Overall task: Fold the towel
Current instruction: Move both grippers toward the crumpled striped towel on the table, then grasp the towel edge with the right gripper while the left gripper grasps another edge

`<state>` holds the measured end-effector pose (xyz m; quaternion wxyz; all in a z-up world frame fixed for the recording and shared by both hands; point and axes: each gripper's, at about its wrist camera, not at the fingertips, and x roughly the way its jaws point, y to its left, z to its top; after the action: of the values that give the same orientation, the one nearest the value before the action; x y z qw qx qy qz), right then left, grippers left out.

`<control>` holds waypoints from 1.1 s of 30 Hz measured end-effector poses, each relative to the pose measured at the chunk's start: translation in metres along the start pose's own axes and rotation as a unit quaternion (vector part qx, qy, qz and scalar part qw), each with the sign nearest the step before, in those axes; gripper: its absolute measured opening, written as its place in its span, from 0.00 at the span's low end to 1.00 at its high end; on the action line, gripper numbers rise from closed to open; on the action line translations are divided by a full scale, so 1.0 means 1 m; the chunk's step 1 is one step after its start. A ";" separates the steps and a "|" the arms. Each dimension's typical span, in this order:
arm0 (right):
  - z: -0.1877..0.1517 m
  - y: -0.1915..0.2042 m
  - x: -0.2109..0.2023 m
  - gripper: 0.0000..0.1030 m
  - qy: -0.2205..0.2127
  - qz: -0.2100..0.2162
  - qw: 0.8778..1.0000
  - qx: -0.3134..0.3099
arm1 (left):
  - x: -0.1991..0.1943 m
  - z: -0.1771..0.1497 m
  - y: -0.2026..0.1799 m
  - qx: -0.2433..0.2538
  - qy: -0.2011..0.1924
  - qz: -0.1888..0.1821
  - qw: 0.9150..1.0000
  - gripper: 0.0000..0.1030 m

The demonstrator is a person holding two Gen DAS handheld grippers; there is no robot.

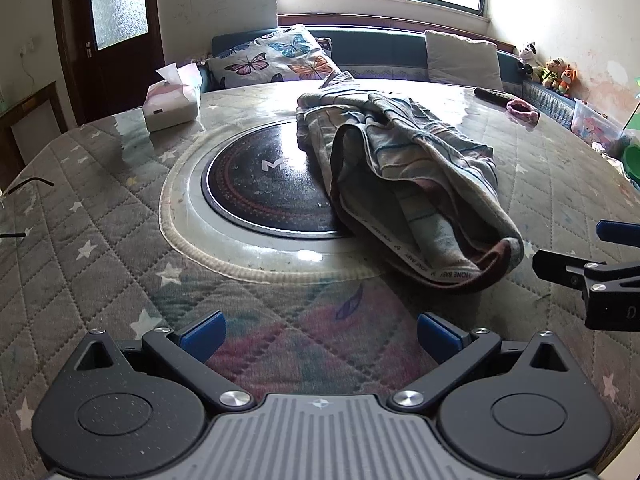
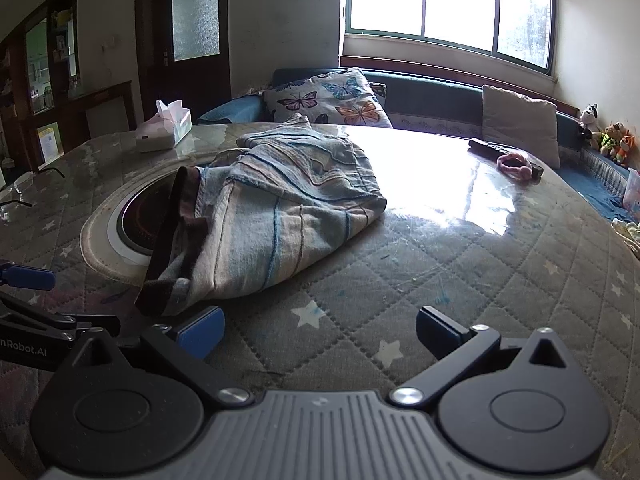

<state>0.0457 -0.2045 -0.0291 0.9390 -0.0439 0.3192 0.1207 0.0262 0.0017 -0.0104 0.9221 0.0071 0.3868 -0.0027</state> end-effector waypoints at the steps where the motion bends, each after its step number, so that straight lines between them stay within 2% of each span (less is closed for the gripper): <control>1: 0.001 0.000 0.000 1.00 -0.001 0.000 1.000 -0.001 | 0.001 0.001 0.000 0.000 0.000 0.000 1.000 1.00; 19: 0.042 0.008 0.017 0.96 -0.008 0.019 1.000 -0.022 | 0.007 0.035 0.019 0.000 -0.018 0.012 1.000 0.99; 27: 0.073 0.021 0.040 0.92 -0.009 0.031 0.999 -0.044 | 0.019 0.070 0.043 -0.021 -0.036 0.012 0.999 0.86; 33: 0.097 0.030 0.073 0.86 0.006 0.037 0.998 -0.041 | 0.038 0.091 0.059 -0.035 -0.031 0.015 0.999 0.75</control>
<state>0.1507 -0.1459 0.0028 0.9296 -0.0710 0.3206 0.1675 0.1182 0.0596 0.0268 0.9333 -0.0199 0.3578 0.0244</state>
